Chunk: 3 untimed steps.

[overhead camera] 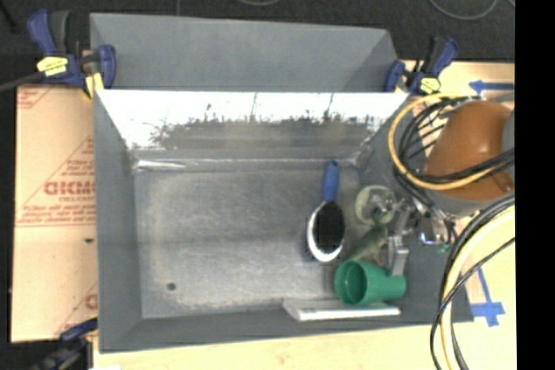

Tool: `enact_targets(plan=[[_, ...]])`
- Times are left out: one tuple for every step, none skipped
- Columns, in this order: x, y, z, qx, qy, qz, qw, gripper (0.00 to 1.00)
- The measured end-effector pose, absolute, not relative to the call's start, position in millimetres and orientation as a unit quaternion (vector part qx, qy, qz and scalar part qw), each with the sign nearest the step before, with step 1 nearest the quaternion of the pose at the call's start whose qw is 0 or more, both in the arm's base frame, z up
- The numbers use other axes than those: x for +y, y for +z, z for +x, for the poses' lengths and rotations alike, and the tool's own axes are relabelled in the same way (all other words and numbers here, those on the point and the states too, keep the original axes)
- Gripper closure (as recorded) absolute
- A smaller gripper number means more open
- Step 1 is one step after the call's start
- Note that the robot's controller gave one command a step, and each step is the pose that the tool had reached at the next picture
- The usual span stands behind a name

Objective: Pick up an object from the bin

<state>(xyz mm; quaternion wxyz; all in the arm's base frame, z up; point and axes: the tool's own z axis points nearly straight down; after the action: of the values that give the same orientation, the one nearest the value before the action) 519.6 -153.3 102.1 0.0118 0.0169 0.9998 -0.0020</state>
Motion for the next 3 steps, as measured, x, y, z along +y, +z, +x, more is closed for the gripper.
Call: enact_targets(plan=[[-157, 89, 562.5, 0.998, 0.002, 0.059, 0.000, 0.00], [-158, 84, 577.0, 0.999, 0.000, 0.035, 0.005, 0.00], [-151, 79, 537.1, 0.998, -0.005, -0.054, 0.017, 0.00]])
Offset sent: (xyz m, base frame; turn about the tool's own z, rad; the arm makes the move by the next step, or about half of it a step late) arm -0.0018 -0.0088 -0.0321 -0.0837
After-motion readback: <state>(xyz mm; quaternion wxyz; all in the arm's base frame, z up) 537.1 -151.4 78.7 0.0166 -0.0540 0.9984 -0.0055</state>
